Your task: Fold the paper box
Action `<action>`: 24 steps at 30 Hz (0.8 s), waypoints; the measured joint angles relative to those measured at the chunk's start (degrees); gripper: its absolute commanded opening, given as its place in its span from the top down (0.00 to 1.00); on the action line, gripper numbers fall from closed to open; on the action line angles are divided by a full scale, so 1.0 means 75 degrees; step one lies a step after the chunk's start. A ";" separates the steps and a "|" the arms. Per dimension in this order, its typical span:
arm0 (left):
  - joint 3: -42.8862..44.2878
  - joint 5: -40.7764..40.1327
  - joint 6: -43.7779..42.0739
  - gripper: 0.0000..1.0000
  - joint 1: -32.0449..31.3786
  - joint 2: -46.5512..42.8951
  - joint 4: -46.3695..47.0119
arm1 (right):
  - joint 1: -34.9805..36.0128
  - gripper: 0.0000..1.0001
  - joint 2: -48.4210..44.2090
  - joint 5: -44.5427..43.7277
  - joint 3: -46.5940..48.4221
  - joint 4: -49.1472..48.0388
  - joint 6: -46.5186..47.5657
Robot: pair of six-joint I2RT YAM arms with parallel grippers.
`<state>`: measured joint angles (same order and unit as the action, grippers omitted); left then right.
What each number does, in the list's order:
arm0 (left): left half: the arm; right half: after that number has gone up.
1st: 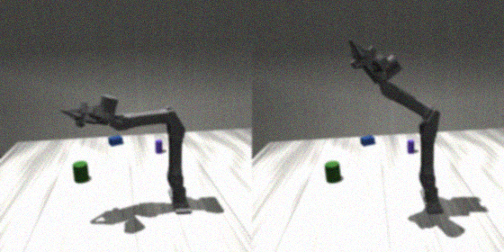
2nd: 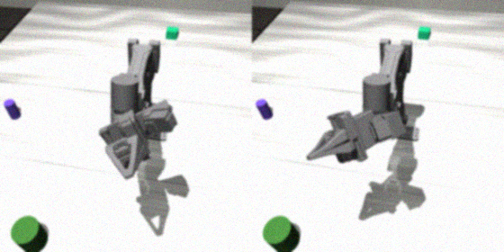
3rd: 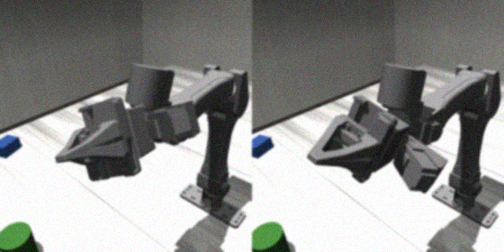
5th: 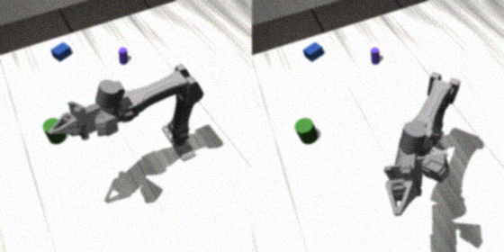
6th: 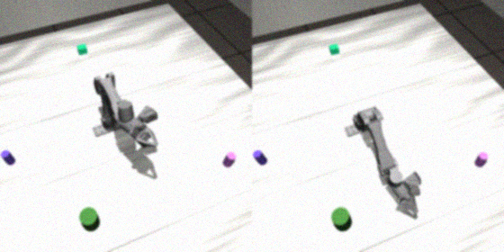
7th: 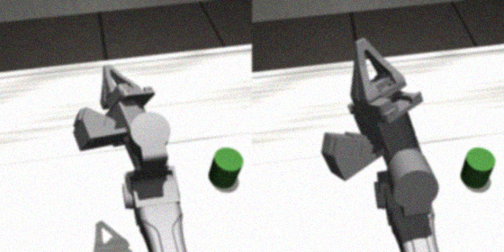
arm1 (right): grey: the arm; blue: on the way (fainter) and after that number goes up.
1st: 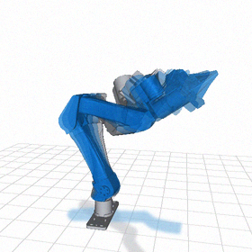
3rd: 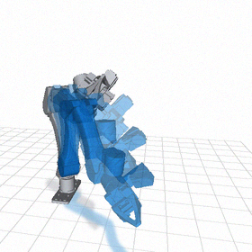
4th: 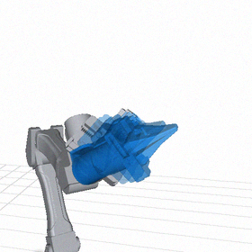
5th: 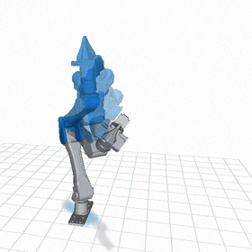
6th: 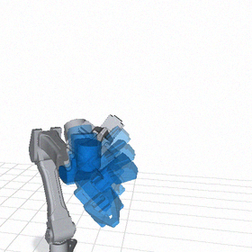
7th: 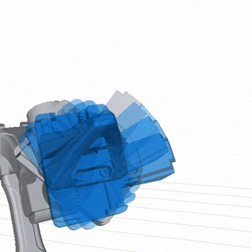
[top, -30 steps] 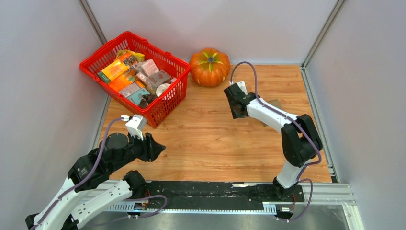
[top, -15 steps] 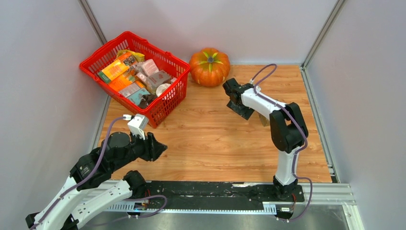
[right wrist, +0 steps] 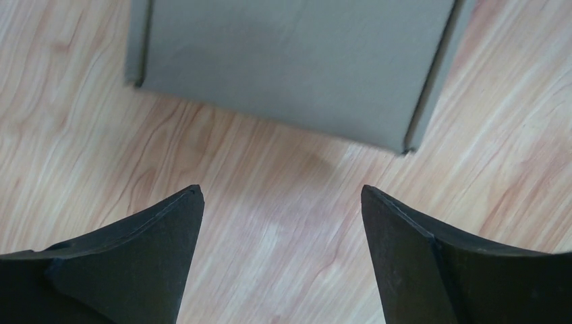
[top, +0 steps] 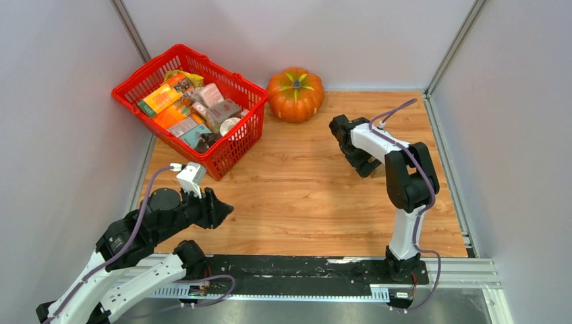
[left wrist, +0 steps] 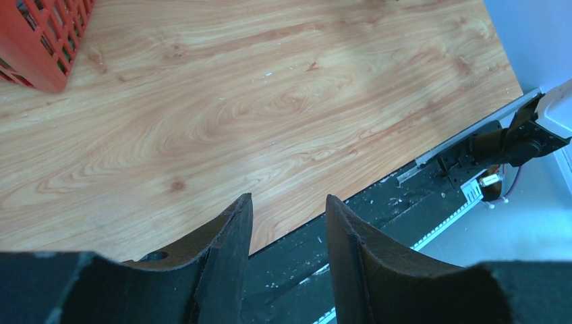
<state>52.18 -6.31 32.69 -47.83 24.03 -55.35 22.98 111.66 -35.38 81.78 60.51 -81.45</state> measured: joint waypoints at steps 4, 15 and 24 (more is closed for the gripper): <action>0.0000 -0.0041 0.0041 0.48 0.0000 -0.0061 -0.0035 | -0.0350 0.11 0.0006 -0.0082 -0.0195 -0.0067 -0.0128; 0.0009 -0.0210 0.0236 0.48 0.0000 -0.0111 -0.0102 | -0.1128 0.02 0.0291 0.0038 -0.0329 -0.0688 -0.0157; 0.0090 -0.0181 0.0405 0.20 0.0000 -0.0006 -0.0160 | -0.1839 0.00 0.0533 0.0323 -0.0020 -0.1107 -0.0026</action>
<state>52.86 -7.66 35.73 -47.83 23.99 -56.55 9.19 115.66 -32.95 81.62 52.21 -81.65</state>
